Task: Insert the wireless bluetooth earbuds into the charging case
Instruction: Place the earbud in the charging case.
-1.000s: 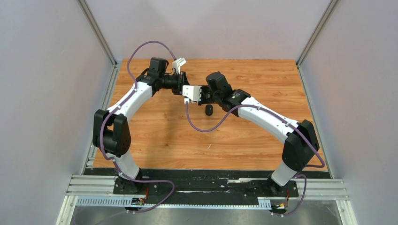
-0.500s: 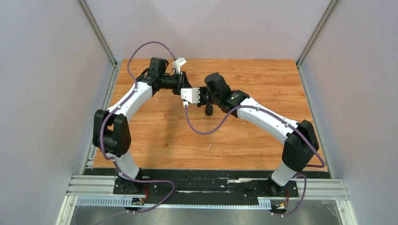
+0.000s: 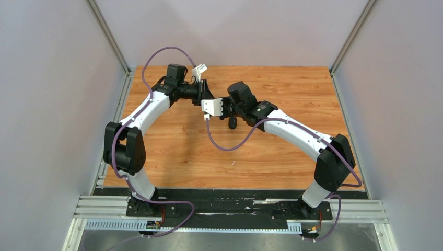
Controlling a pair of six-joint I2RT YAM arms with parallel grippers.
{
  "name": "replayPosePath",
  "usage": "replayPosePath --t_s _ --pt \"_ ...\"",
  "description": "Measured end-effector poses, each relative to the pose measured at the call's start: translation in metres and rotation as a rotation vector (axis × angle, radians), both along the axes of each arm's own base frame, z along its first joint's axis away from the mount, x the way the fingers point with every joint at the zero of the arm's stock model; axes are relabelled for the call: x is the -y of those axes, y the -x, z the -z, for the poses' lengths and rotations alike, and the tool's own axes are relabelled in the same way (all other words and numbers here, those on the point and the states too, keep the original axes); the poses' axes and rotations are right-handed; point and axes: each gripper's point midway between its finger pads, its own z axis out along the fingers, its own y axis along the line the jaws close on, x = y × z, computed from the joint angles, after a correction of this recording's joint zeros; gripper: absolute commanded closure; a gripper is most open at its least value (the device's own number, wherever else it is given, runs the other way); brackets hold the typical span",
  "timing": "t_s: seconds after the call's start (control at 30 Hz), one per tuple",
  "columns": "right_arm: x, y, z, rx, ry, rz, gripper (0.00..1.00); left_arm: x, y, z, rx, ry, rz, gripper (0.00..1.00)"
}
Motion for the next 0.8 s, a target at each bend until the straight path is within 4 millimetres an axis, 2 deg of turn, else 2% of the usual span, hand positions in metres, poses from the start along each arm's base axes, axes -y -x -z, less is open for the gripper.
replayPosePath --t_s 0.4,0.57,0.8 --pt "-0.001 0.007 -0.005 0.004 -0.003 -0.012 1.0 0.001 -0.003 -0.002 0.005 0.009 -0.008 1.0" --pt "-0.001 0.012 0.001 -0.014 0.01 -0.022 1.0 0.0 -0.004 -0.003 0.006 0.013 -0.011 1.0" --pt "0.003 0.009 0.001 -0.005 0.019 0.01 1.0 0.0 -0.005 -0.003 0.007 0.012 -0.013 1.0"
